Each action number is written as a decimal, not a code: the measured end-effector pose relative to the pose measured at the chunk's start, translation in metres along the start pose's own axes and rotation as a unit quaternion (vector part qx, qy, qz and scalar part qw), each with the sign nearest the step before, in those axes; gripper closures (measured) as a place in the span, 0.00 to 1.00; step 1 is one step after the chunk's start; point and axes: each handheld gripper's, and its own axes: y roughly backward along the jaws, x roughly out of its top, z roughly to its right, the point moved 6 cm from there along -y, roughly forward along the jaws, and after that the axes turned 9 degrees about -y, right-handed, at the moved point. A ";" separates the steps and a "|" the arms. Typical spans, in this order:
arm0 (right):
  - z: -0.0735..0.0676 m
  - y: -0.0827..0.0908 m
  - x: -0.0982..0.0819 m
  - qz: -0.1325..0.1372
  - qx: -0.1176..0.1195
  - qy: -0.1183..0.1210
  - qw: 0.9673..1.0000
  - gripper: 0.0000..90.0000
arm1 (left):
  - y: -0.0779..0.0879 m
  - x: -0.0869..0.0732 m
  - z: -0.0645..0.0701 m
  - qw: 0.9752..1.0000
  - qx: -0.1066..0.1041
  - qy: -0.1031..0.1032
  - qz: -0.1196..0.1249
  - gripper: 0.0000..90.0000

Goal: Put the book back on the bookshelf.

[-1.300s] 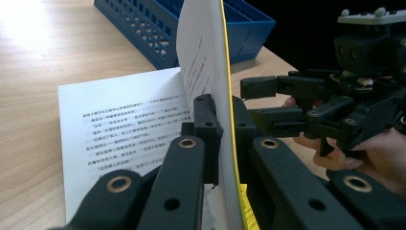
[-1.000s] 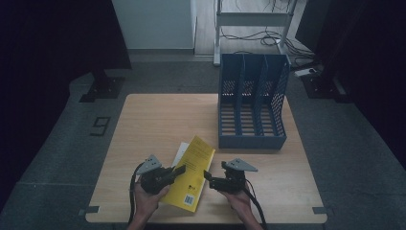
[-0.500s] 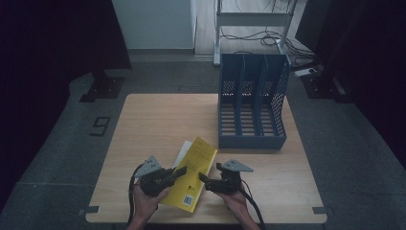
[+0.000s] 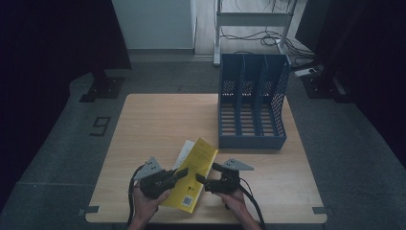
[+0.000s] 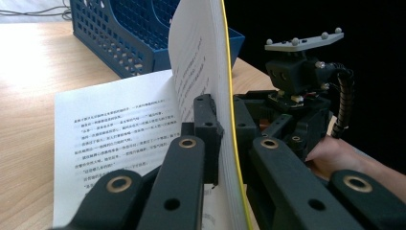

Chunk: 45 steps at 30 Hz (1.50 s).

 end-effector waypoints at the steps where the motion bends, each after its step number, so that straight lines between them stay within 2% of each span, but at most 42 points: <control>1: 0.000 0.000 0.001 0.000 0.006 0.002 1.000 0.12 | -0.001 0.000 0.000 1.000 -0.002 0.001 0.001 0.96; 5: 0.000 0.001 0.001 0.000 0.009 -0.001 1.000 0.12 | -0.001 -0.001 -0.001 1.000 -0.006 0.004 0.002 0.96; 11: -0.004 0.005 0.004 0.004 0.014 0.007 1.000 0.15 | 0.006 0.001 -0.004 1.000 -0.017 0.001 0.002 0.95; 19: -0.014 0.023 0.021 0.046 0.019 0.027 0.998 0.18 | 0.012 0.002 -0.010 1.000 -0.025 0.008 0.006 0.96; 23: -0.015 0.029 0.024 0.056 0.018 0.036 0.998 0.19 | 0.011 0.001 -0.012 1.000 -0.024 0.010 0.004 0.96; 25: -0.017 0.033 0.026 0.068 0.015 0.049 0.996 0.21 | 0.012 0.001 -0.012 1.000 -0.023 0.011 0.004 0.96; 29: -0.020 0.036 0.028 0.073 0.012 0.063 0.995 0.22 | 0.012 0.000 -0.014 1.000 -0.019 0.013 0.003 0.96; 32: -0.022 0.038 0.029 0.075 0.014 0.064 0.995 0.22 | 0.011 -0.001 -0.015 1.000 -0.015 0.014 0.001 0.96; 34: -0.023 0.040 0.030 0.082 0.024 0.051 0.995 0.24 | 0.010 -0.003 -0.015 1.000 -0.011 0.014 -0.002 0.96; 38: -0.025 0.044 0.032 0.091 0.022 0.055 0.994 0.27 | 0.009 -0.003 -0.015 1.000 -0.011 0.014 -0.003 0.96; 45: -0.030 0.051 0.036 0.102 0.039 0.071 0.991 0.33 | 0.008 -0.006 -0.019 1.000 -0.003 0.018 -0.008 0.96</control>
